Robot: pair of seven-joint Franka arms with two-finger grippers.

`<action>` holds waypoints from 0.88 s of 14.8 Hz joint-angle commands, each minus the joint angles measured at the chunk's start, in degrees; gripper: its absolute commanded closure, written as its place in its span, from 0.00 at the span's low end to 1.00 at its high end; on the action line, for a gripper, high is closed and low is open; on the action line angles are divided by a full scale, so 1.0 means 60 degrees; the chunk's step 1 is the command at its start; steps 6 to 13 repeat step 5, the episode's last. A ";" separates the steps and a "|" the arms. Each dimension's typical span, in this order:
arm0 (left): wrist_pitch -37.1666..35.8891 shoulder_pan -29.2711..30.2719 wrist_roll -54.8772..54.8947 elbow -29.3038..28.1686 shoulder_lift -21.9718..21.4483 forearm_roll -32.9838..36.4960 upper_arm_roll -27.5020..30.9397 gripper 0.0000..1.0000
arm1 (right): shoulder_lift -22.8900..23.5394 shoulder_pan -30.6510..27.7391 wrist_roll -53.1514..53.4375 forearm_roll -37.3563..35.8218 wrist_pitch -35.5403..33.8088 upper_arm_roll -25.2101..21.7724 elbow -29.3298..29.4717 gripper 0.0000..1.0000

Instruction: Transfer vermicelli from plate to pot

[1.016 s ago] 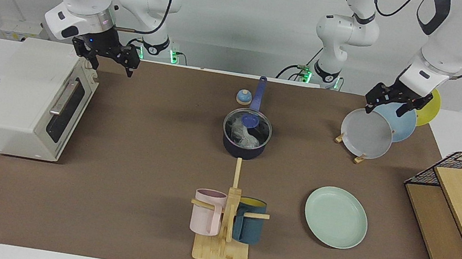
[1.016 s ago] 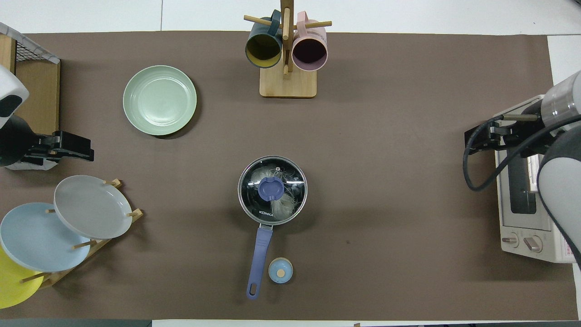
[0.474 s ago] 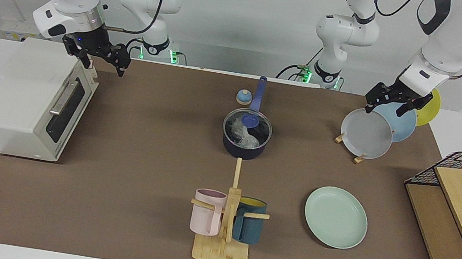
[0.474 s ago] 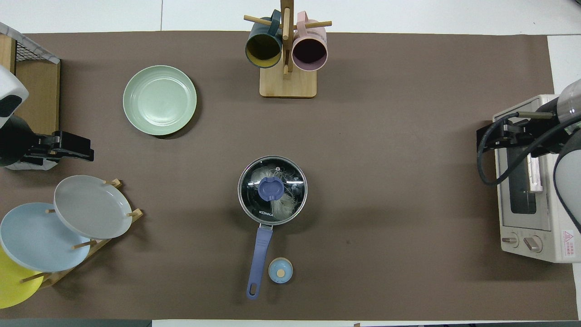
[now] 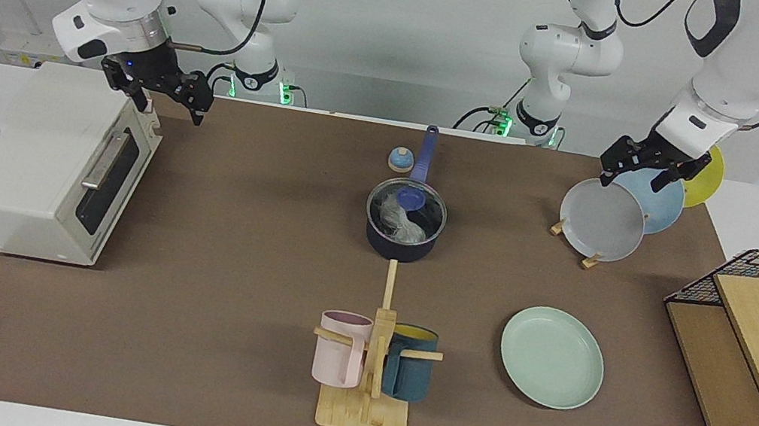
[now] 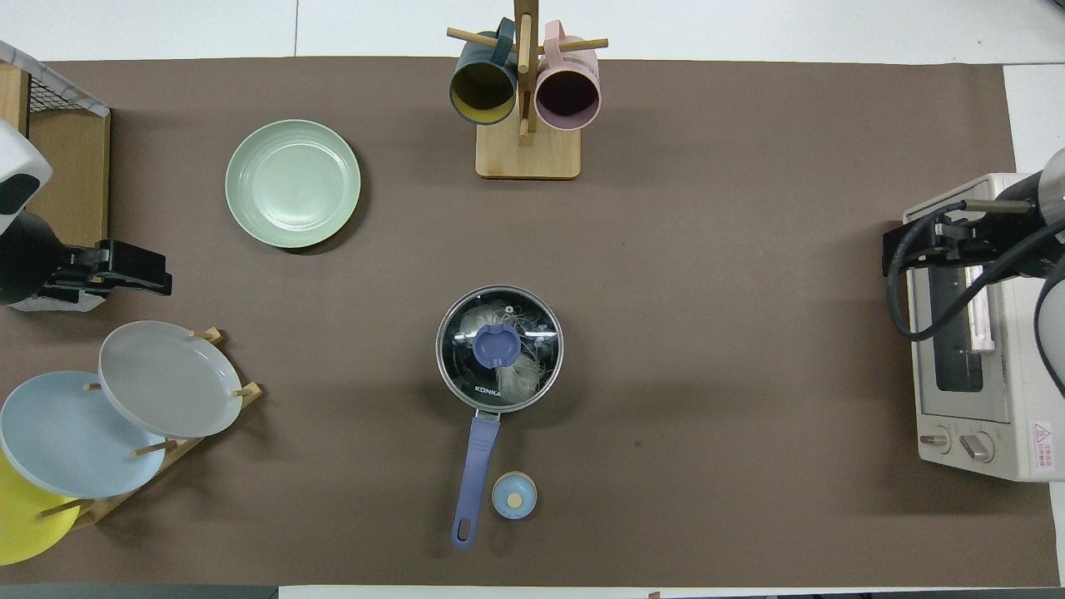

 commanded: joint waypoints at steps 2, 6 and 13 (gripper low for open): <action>0.0160 -0.0056 -0.0037 -0.0314 -0.0290 0.0165 0.0012 0.00 | 0.0108 -0.0209 -0.0302 0.0130 -0.0213 0.0072 0.0224 0.00; 0.0160 -0.0056 -0.0023 -0.0299 -0.0290 0.0165 0.0012 0.00 | 0.0108 -0.0209 -0.0302 0.0130 -0.0228 0.0087 0.0224 0.00; 0.0160 -0.0056 -0.0023 -0.0299 -0.0290 0.0165 0.0012 0.00 | 0.0108 -0.0209 -0.0302 0.0130 -0.0228 0.0087 0.0224 0.00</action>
